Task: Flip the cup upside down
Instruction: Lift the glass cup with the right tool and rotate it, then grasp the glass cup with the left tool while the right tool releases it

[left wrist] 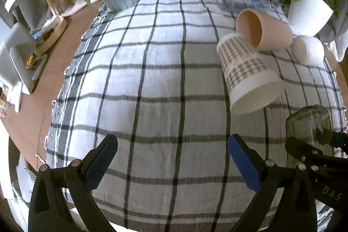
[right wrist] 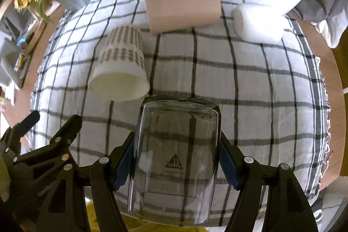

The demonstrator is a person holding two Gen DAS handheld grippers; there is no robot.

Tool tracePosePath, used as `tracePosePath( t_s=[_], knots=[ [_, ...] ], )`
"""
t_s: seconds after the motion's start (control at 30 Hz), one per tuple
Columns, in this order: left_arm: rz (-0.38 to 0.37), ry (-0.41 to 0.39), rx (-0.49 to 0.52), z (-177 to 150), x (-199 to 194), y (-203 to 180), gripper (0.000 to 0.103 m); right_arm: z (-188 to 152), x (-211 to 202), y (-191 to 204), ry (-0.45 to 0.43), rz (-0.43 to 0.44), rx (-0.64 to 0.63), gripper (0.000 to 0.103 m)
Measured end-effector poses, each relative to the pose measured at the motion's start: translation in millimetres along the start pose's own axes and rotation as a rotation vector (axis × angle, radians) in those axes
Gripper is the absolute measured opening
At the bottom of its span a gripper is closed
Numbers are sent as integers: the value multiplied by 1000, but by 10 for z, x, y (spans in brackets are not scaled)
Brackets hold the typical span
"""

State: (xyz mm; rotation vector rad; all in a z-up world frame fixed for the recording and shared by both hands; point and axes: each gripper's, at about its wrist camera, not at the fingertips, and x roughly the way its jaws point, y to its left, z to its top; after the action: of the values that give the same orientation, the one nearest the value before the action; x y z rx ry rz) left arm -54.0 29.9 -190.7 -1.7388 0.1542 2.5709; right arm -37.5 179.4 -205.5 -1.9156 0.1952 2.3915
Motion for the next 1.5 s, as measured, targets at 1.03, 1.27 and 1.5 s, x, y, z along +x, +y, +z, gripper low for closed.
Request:
tracePosePath(
  t_s=[1.03,1.27,1.5],
  knots=[
    [-159,35,83,41,-384,-364,103,-178,-766,-419,-283,54,50,81],
    [-327,106,185,104,-444,-926,103,-353,-1015,-891,-368,55,200,81],
    [-347,201,213,168,-186,-1396,98,-600,-1069,-1379,-385,-1,358,81]
  ],
)
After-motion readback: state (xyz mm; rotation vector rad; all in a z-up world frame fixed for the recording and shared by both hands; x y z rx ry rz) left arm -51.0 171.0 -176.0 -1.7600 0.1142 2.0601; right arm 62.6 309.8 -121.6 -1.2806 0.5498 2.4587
